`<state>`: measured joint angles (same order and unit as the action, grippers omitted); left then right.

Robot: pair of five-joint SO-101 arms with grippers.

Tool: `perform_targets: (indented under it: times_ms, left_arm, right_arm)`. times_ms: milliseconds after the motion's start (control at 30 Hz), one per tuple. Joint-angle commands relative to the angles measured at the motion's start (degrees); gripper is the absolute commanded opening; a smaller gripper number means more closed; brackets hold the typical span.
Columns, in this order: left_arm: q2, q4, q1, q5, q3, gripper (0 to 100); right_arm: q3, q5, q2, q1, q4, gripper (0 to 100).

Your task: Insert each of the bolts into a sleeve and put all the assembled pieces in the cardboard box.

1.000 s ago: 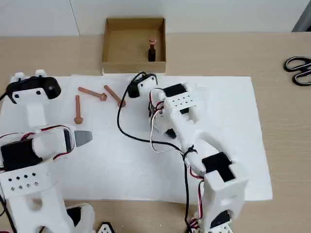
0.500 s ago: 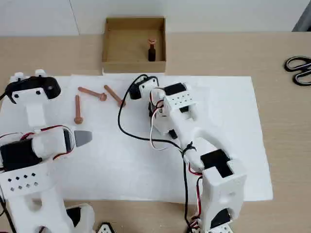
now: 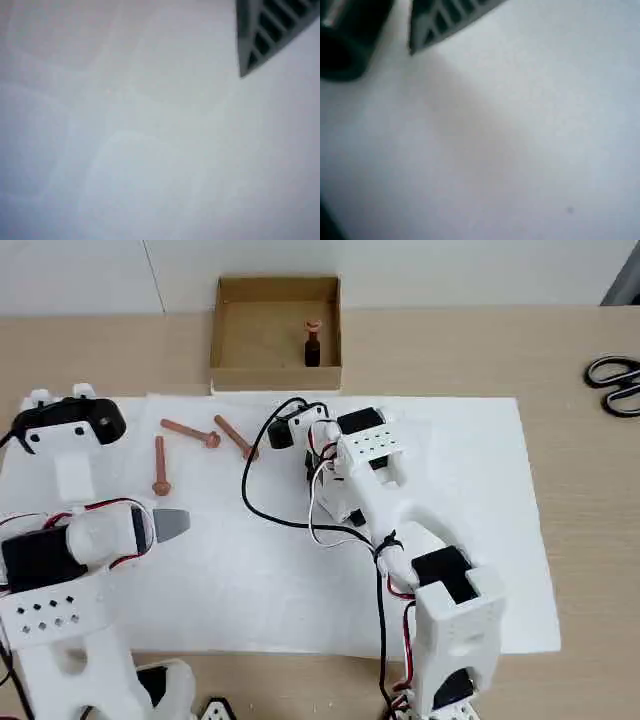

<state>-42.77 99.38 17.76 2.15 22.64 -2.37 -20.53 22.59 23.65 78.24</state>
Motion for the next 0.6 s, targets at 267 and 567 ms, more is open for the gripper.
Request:
perform_targets:
  times_ms: [267,567]
  left_arm:
    - [-0.62,0.62,0.18,0.53,-0.57,32]
    - [-0.62,0.62,0.18,0.26,-0.57,32]
  right_arm:
    - [-2.55,-0.18,4.97,-0.13,-2.15,0.3]
    - [-16.35,-0.09,4.97,-0.57,12.88,0.5]
